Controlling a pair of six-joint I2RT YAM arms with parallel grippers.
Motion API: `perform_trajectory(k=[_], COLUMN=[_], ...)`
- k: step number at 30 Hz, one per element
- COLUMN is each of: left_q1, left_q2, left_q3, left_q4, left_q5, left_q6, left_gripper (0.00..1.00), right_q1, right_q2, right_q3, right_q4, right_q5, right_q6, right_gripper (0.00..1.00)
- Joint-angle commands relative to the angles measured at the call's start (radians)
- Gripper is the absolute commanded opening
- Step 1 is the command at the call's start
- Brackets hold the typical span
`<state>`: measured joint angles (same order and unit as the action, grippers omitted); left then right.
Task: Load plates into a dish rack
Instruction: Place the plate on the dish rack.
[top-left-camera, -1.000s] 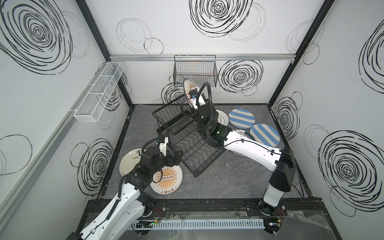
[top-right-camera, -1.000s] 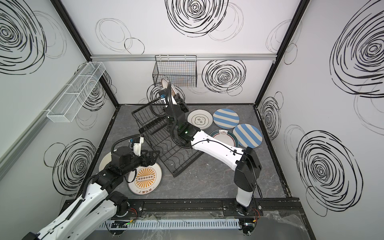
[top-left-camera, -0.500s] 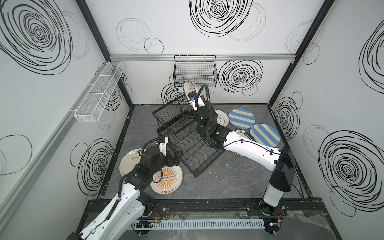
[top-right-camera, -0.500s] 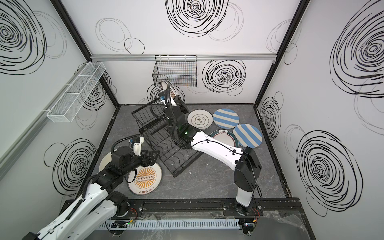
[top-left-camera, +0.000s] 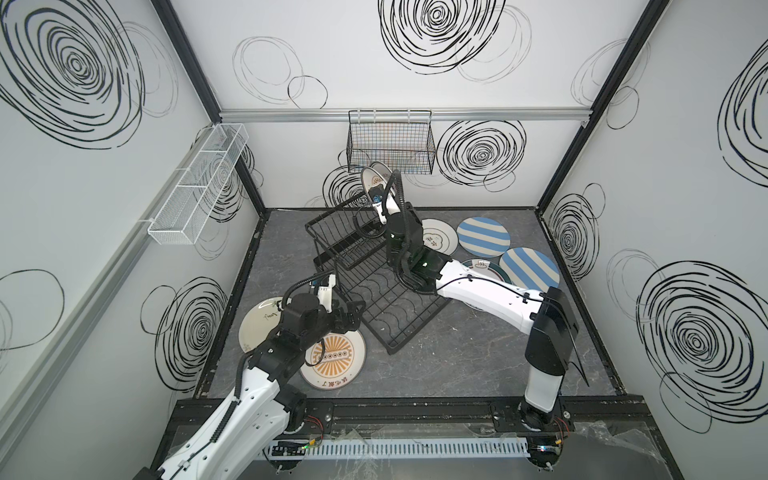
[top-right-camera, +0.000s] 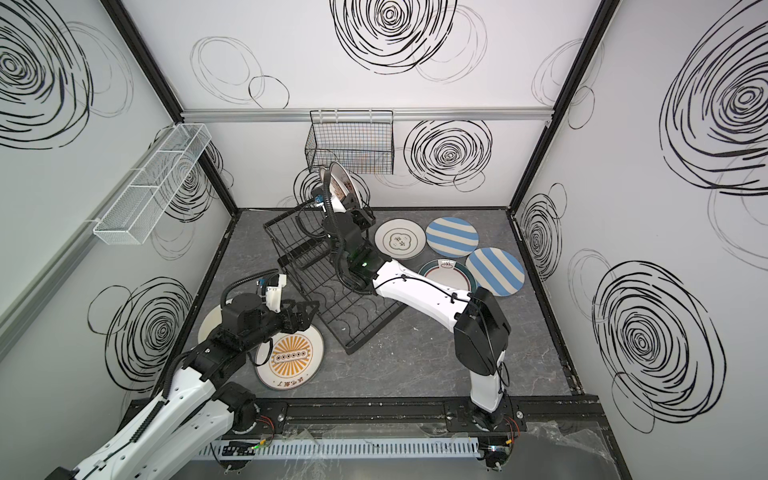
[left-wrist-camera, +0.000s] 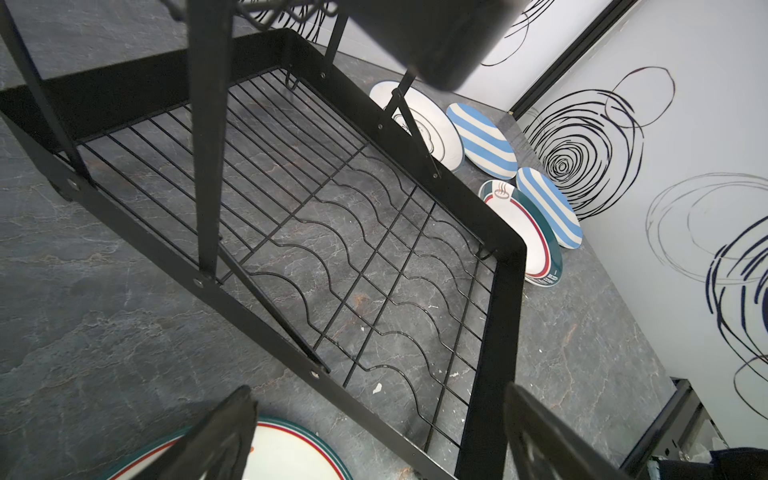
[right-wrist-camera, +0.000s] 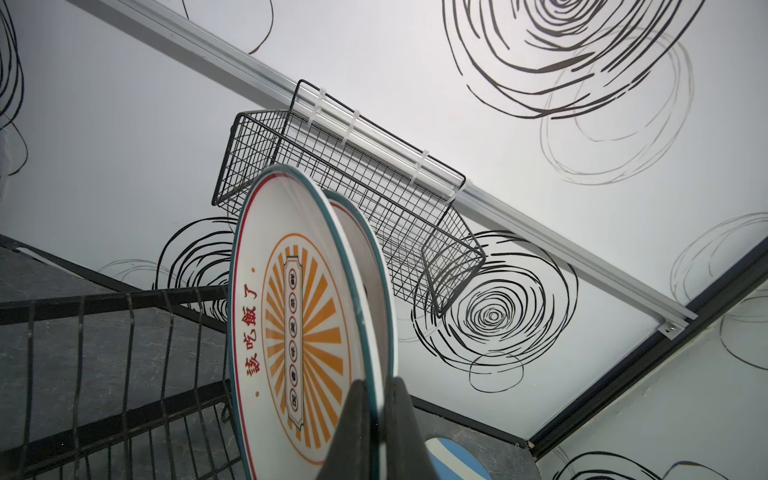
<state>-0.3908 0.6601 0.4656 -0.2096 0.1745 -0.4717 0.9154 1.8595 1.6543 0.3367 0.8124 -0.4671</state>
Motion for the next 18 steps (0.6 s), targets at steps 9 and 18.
perform_trajectory(k=[9,18], left_q1=[-0.024,-0.032], left_q2=[-0.015,-0.017], left_q3=[-0.005,-0.005], left_q4=[0.012,0.010], left_q5=[-0.038,-0.047], left_q6=[-0.002,0.001], left_gripper=[0.96,0.96], right_q1=[-0.029,-0.043], right_q2=[0.076,0.134], right_q3=[0.123,0.192], right_q4=[-0.010,-0.091], right_q5=[0.008,-0.001], right_q6=[0.020,0.040], right_gripper=[0.00,0.00])
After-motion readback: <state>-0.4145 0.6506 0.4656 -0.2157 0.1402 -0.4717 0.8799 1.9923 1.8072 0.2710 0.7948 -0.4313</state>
